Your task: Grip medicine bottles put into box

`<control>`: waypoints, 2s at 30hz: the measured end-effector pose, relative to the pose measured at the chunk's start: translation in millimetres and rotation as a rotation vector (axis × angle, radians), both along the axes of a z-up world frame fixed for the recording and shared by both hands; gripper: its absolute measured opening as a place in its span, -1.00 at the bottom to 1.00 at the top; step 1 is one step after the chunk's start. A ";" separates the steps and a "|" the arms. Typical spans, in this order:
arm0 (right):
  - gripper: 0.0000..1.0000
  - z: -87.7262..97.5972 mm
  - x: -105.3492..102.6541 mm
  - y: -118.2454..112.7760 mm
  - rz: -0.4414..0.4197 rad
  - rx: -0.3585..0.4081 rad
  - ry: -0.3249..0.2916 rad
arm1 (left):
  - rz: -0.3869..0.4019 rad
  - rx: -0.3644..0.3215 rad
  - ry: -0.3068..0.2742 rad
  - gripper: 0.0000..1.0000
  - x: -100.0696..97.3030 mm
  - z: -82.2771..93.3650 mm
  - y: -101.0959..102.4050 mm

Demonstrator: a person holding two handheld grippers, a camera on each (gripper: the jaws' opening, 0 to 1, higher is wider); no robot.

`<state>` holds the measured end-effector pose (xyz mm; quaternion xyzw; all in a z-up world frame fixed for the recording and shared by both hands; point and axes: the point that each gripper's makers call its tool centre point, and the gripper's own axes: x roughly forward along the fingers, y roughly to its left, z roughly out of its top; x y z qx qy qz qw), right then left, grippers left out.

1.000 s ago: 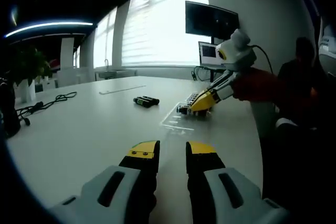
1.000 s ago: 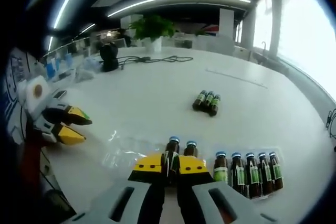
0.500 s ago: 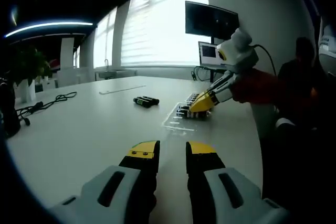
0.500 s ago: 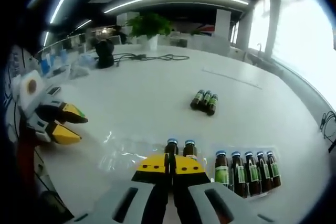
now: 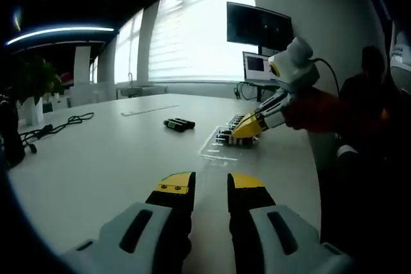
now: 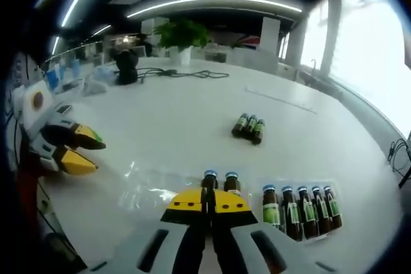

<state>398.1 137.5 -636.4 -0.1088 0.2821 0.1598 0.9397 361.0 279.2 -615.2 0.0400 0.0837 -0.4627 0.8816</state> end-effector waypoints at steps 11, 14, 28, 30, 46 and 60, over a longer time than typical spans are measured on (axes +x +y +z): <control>-0.98 15.3 3.2 -5.9 -0.008 0.044 -0.066 | 0.001 0.001 0.000 -0.72 0.3 -0.4 0.2; -0.96 16.7 2.8 -6.7 -0.003 0.045 -0.073 | 0.002 0.001 0.000 -0.72 0.3 -0.3 0.3; -0.94 28.0 5.7 -7.1 0.039 0.034 -0.115 | 0.002 0.000 0.000 -0.72 0.0 0.1 1.2; -0.94 30.7 8.1 -9.8 0.041 0.033 -0.124 | 0.002 0.000 0.000 -0.72 0.0 0.2 1.2; -0.88 42.1 36.0 -38.3 0.025 0.012 -0.143 | 0.002 -0.001 0.001 -0.72 0.1 0.4 1.1; -0.83 39.4 57.7 -53.5 0.009 0.002 -0.144 | 0.001 -0.003 0.002 -0.72 -0.1 0.6 0.4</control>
